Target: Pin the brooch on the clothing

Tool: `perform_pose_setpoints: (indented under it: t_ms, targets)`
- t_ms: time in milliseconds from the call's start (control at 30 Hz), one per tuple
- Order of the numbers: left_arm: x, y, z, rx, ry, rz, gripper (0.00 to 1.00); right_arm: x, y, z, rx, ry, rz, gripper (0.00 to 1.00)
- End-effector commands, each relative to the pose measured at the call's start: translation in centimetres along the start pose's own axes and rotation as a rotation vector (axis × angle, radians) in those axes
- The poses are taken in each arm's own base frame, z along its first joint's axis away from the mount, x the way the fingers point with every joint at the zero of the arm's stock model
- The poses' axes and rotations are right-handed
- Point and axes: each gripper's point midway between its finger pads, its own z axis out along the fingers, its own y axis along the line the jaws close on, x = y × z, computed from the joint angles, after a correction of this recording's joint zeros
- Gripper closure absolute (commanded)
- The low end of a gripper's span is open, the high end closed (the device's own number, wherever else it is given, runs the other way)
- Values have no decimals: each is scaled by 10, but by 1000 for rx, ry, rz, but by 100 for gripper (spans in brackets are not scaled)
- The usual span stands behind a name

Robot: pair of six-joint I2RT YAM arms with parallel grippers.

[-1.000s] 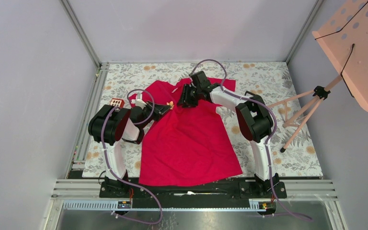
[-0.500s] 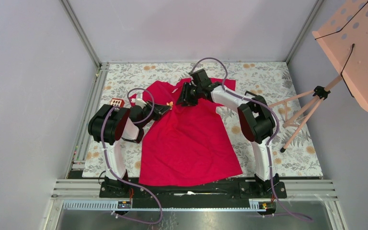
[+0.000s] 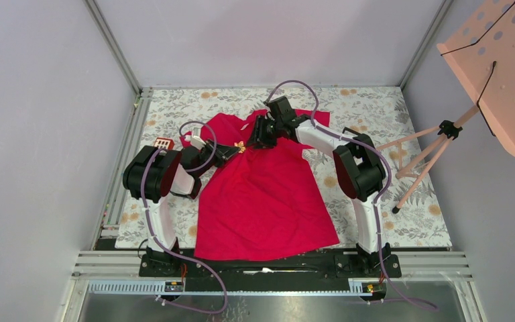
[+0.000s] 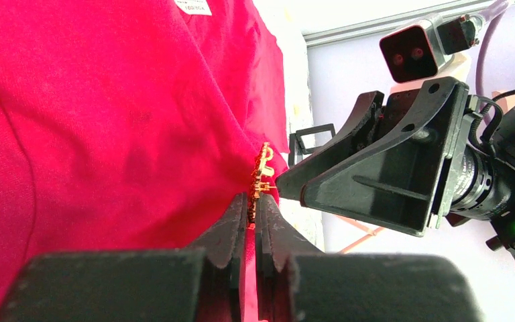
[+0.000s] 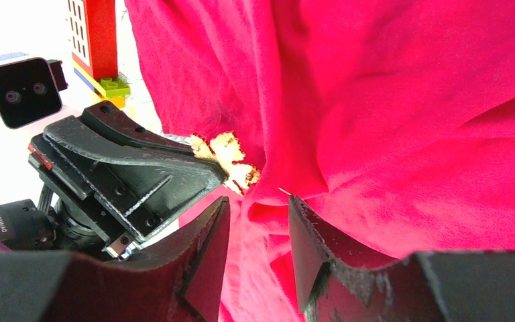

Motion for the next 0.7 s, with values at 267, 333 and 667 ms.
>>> perform_pose_setpoints:
  t_ms: [267, 333, 667]
  targets:
    - [-10, -22, 4, 90, -13, 49, 100, -19, 10, -15, -97, -99, -8, 44]
    - [-10, -21, 4, 89, -13, 47, 100, -20, 10, -11, -118, -106, 2, 43]
    - [-10, -22, 4, 91, -13, 45, 100, -16, 17, 5, -230, -97, 81, 41]
